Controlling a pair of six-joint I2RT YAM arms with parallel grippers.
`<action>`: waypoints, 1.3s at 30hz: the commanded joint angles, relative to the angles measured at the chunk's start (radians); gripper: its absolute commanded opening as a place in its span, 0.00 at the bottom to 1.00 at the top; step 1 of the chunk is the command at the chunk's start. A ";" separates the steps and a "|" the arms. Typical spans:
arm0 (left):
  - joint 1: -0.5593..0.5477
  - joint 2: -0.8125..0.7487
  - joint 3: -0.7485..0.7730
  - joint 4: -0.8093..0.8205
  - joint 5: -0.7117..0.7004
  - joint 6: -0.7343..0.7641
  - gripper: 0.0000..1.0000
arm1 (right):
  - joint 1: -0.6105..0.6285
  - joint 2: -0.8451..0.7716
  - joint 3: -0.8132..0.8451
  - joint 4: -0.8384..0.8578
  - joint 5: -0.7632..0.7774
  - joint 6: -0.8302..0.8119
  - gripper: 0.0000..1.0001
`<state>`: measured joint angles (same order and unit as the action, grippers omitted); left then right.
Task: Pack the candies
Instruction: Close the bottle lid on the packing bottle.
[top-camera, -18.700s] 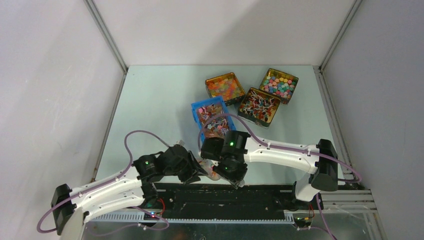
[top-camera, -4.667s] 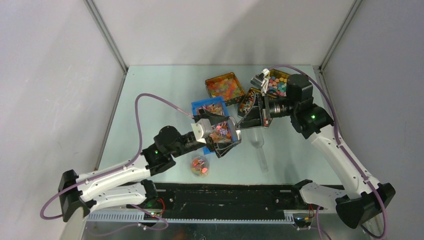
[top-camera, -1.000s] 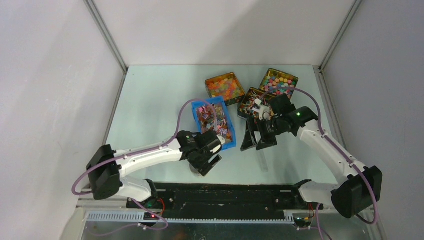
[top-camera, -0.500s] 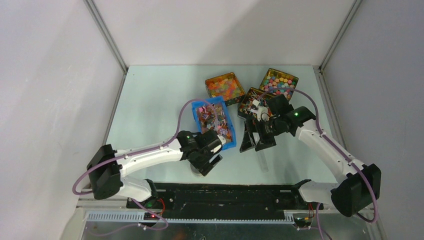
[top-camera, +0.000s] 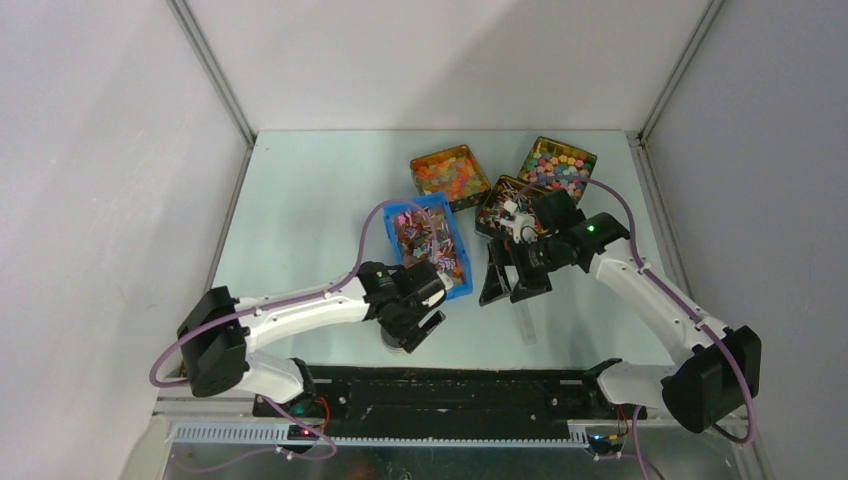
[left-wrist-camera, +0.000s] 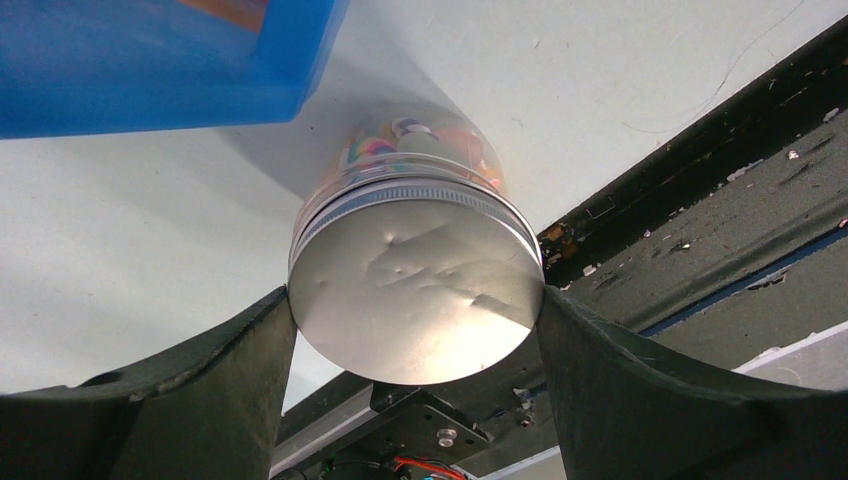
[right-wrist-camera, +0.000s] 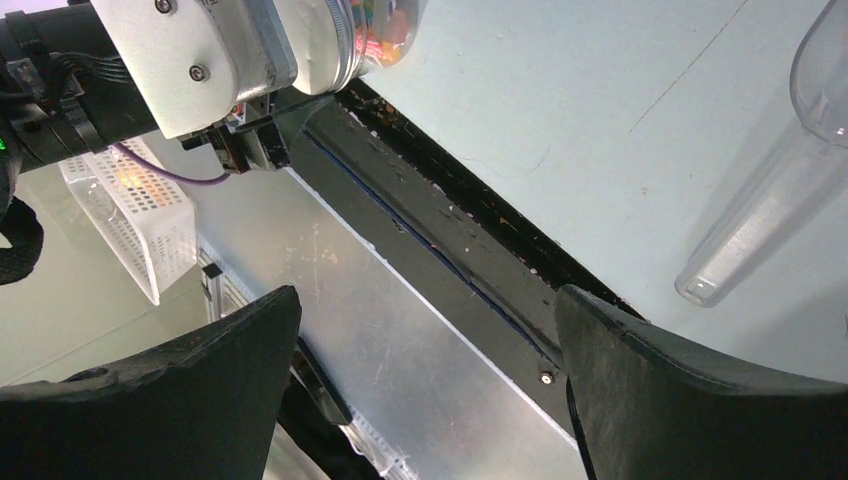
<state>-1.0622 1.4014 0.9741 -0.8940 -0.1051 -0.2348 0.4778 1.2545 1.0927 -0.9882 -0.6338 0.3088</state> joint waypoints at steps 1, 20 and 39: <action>-0.004 0.001 -0.028 0.036 0.025 0.005 0.79 | 0.008 0.003 0.003 0.013 0.008 -0.016 1.00; -0.004 -0.135 -0.036 0.014 -0.010 -0.095 0.80 | 0.017 0.014 0.003 0.015 0.007 -0.022 1.00; -0.004 -0.092 -0.033 0.018 -0.044 -0.122 0.80 | 0.032 0.017 0.002 0.007 0.025 -0.026 1.00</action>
<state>-1.0630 1.2915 0.9276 -0.9115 -0.1322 -0.3508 0.5018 1.2663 1.0924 -0.9886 -0.6224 0.3019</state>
